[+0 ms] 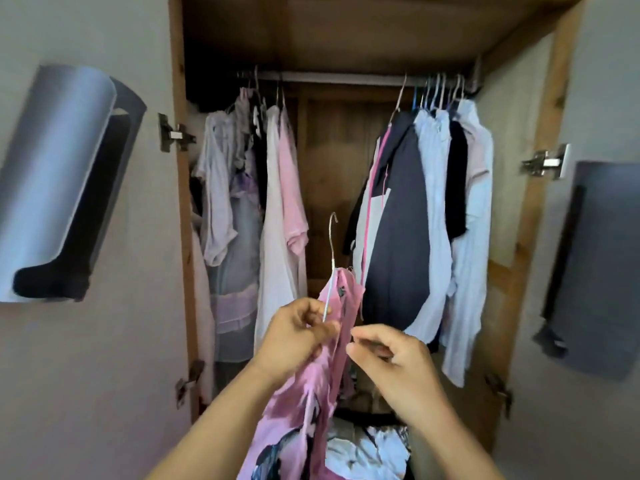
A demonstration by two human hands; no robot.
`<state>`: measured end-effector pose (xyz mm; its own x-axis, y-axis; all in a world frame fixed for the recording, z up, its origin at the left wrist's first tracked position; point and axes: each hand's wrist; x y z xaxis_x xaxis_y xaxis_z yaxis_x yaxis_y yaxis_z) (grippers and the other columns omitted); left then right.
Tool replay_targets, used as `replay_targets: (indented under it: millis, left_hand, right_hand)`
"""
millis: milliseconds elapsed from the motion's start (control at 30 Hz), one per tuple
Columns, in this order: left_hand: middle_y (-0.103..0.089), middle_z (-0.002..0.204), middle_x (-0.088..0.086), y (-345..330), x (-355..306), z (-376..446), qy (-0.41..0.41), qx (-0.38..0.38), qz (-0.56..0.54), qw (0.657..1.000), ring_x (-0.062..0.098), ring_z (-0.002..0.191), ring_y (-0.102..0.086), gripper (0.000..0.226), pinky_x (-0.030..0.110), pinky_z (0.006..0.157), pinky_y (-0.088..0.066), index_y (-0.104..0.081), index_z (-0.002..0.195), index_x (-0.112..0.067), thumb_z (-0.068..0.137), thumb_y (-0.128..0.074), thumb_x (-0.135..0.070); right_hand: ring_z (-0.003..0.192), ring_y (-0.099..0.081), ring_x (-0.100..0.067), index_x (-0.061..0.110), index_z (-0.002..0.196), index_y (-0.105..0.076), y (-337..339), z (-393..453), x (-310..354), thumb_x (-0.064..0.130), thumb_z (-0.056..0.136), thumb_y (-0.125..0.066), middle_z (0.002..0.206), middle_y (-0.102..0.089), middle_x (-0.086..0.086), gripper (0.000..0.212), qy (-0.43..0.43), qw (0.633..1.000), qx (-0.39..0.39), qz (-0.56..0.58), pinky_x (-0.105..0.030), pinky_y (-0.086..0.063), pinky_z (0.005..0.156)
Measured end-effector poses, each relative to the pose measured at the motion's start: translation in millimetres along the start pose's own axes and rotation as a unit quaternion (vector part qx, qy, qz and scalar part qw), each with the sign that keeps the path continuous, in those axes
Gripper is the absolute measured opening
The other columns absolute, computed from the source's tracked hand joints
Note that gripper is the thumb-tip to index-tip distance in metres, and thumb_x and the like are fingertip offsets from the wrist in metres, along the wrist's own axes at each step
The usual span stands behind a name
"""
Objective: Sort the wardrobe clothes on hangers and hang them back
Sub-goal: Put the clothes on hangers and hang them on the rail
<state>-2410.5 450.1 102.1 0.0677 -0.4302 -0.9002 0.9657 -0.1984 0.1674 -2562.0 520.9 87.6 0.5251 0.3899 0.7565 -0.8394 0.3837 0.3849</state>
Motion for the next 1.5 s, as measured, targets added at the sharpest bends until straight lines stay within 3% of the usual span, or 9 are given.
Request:
replay_targets:
  millis: [300, 433, 600, 733, 833, 1100, 1267, 1367, 1500]
  left_hand:
    - [-0.044, 0.055, 0.003, -13.3, -51.7, 105.0, -0.034, 0.007, -0.054, 0.998, 0.006, 0.033, -0.04, 0.017, 0.015, 0.037, -0.034, -0.054, 0.09, 0.002, 0.082, -0.069, -0.001]
    - [-0.048, 0.058, 0.003, -9.4, -65.0, 152.6, -0.083, -0.008, -0.023, 0.996, 0.003, 0.036, -0.04, 0.019, 0.013, 0.039, -0.034, -0.059, 0.089, 0.004, 0.081, -0.071, -0.008]
    - [-0.053, 0.062, -0.001, -5.3, -72.0, 213.8, -0.143, -0.044, 0.019, 0.989, -0.003, 0.04, -0.041, 0.01, 0.009, 0.044, -0.035, -0.06, 0.079, -0.007, 0.082, -0.069, -0.006]
    - [-0.057, 0.064, 0.0, -6.9, -80.2, 266.7, -0.178, -0.056, 0.05, 0.981, 0.005, 0.051, -0.047, 0.008, 0.017, 0.054, -0.039, -0.063, 0.076, -0.008, 0.082, -0.069, -0.009]
    - [-0.055, 0.063, 0.001, -8.7, -89.9, 303.6, -0.205, -0.071, 0.062, 0.974, 0.007, 0.049, -0.042, 0.007, 0.014, 0.047, -0.036, -0.064, 0.076, -0.004, 0.081, -0.067, -0.008]
    - [-0.055, 0.059, 0.0, -24.1, -127.0, 395.7, -0.266, -0.097, 0.105, 0.953, 0.006, 0.05, -0.043, 0.01, 0.02, 0.051, -0.034, -0.064, 0.074, -0.002, 0.08, -0.065, -0.011]
    - [-0.053, 0.059, -0.001, -33.9, -150.2, 441.3, -0.299, -0.086, 0.099, 0.945, 0.006, 0.049, -0.042, 0.01, 0.014, 0.046, -0.032, -0.064, 0.075, -0.002, 0.08, -0.064, -0.011]
    - [-0.054, 0.062, 0.004, -41.0, -161.9, 467.2, -0.313, -0.081, 0.075, 0.943, 0.011, 0.053, -0.043, 0.014, 0.021, 0.052, -0.034, -0.063, 0.075, 0.003, 0.079, -0.063, -0.011]
    - [-0.058, 0.066, 0.011, -52.1, -167.6, 496.4, -0.312, -0.084, 0.081, 0.943, 0.022, 0.062, -0.046, 0.018, 0.031, 0.061, -0.042, -0.065, 0.076, 0.005, 0.078, -0.065, -0.013]
  right_hand:
    - [0.096, -0.058, 0.01, 0.041, 0.094, -0.064, 16.5, 48.2, 9.3, 0.031, 0.078, -0.073, 0.098, -0.067, 0.019, 0.021, 0.018, 0.996, -0.077, 0.04, -0.009, -0.044, 0.08]
    - [0.088, -0.063, 0.003, 0.035, 0.087, -0.069, 23.0, 86.4, 1.6, 0.027, 0.076, -0.075, 0.09, -0.07, 0.018, 0.015, 0.03, 0.987, -0.131, 0.084, -0.018, -0.048, 0.081]
    - [0.081, -0.065, 0.002, 0.033, 0.081, -0.069, 27.2, 152.8, -7.8, 0.019, 0.081, -0.071, 0.083, -0.071, 0.017, 0.014, 0.062, 0.976, -0.173, 0.121, -0.011, -0.046, 0.072]
    - [0.081, -0.065, 0.001, 0.031, 0.082, -0.07, 31.5, 202.4, -13.7, 0.017, 0.082, -0.068, 0.082, -0.072, 0.015, 0.014, 0.089, 0.968, -0.195, 0.13, -0.011, -0.047, 0.071]
    - [0.079, -0.065, 0.002, 0.031, 0.082, -0.069, 34.8, 236.5, -13.8, 0.016, 0.083, -0.067, 0.081, -0.072, 0.014, 0.016, 0.1, 0.966, -0.203, 0.126, -0.011, -0.047, 0.072]
    - [0.077, -0.062, 0.003, 0.039, 0.082, -0.063, 52.2, 313.2, -8.0, 0.017, 0.083, -0.068, 0.079, -0.068, 0.012, 0.022, 0.146, 0.96, -0.239, 0.019, -0.009, -0.046, 0.071]
    - [0.079, -0.062, 0.001, 0.029, 0.089, -0.067, 71.2, 350.0, -8.0, 0.016, 0.082, -0.068, 0.08, -0.068, 0.01, 0.015, 0.178, 0.942, -0.276, -0.06, -0.011, -0.047, 0.073]
    - [0.079, -0.064, -0.003, 0.03, 0.086, -0.066, 81.8, 370.2, -7.2, 0.016, 0.081, -0.07, 0.08, -0.069, 0.01, 0.016, 0.201, 0.925, -0.305, -0.105, -0.019, -0.049, 0.075]
    - [0.08, -0.062, -0.002, 0.027, 0.087, -0.067, 92.0, 390.2, -6.1, 0.016, 0.081, -0.071, 0.079, -0.068, 0.011, 0.013, 0.213, 0.909, -0.331, -0.139, -0.014, -0.047, 0.074]
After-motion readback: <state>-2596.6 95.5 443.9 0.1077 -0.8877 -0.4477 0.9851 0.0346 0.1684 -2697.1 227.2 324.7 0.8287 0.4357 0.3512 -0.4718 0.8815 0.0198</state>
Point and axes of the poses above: each hand's wrist, its own z-axis towards the middle knuckle, its own y-axis out of the back of the hand, x = y × z
